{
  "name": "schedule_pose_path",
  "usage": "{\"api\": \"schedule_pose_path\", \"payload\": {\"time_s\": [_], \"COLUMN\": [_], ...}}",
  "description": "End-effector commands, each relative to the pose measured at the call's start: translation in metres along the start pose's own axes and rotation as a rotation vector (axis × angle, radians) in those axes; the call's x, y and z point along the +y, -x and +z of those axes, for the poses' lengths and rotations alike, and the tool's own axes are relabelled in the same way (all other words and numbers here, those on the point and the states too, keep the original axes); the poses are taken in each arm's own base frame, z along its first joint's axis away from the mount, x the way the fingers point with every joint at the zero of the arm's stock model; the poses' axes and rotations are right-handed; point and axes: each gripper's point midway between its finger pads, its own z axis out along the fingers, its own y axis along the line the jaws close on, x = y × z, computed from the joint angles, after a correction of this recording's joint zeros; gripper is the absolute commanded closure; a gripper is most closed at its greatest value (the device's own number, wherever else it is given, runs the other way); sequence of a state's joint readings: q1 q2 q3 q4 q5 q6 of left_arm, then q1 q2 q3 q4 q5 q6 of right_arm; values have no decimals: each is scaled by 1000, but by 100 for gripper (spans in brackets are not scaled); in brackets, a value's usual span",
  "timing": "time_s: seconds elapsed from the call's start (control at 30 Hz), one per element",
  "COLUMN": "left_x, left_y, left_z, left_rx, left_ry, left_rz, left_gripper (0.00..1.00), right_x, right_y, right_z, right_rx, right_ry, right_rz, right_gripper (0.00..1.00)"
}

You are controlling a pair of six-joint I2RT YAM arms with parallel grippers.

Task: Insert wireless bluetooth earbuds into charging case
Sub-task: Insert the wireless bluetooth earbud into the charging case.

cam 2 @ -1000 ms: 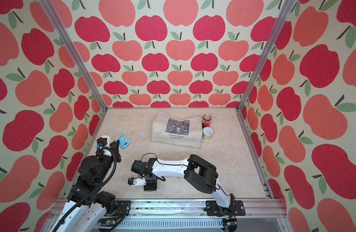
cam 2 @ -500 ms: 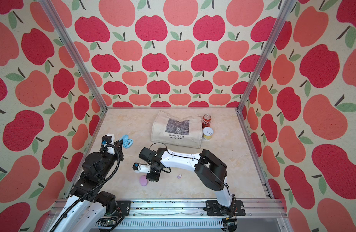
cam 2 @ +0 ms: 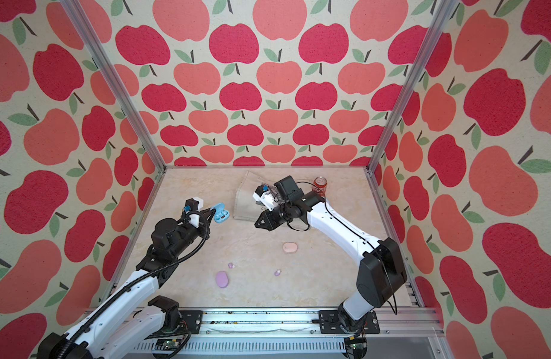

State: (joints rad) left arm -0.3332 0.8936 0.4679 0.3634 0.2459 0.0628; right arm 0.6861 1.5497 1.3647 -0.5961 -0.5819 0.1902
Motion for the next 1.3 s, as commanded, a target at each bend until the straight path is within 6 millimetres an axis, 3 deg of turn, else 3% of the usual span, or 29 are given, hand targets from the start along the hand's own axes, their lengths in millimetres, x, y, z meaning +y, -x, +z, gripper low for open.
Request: {"api": "schedule_pose_path", "payload": {"time_s": [0.0, 0.23, 0.37, 0.43, 0.77, 1.27], "left_x": [-16, -29, -38, -40, -47, -53], "left_y": [28, 30, 41, 35, 46, 57], "left_z": [7, 27, 30, 36, 35, 34], "left_rx": [-118, -127, -146, -124, -134, -150], "left_ry": [-105, -185, -200, -200, -209, -230], "left_rz": [57, 38, 51, 49, 37, 36], "left_gripper": [100, 100, 100, 100, 100, 100], "right_x": [32, 51, 60, 62, 72, 58], "right_y": [35, 71, 80, 80, 77, 71], "right_z": [-26, -26, -19, -13, 16, 32], "right_rx": [-138, -217, -223, -209, -171, -164], "right_ry": [144, 297, 312, 315, 322, 272], "right_rz": [77, 208, 202, 200, 179, 184], "right_gripper": [100, 100, 99, 99, 99, 98]}}
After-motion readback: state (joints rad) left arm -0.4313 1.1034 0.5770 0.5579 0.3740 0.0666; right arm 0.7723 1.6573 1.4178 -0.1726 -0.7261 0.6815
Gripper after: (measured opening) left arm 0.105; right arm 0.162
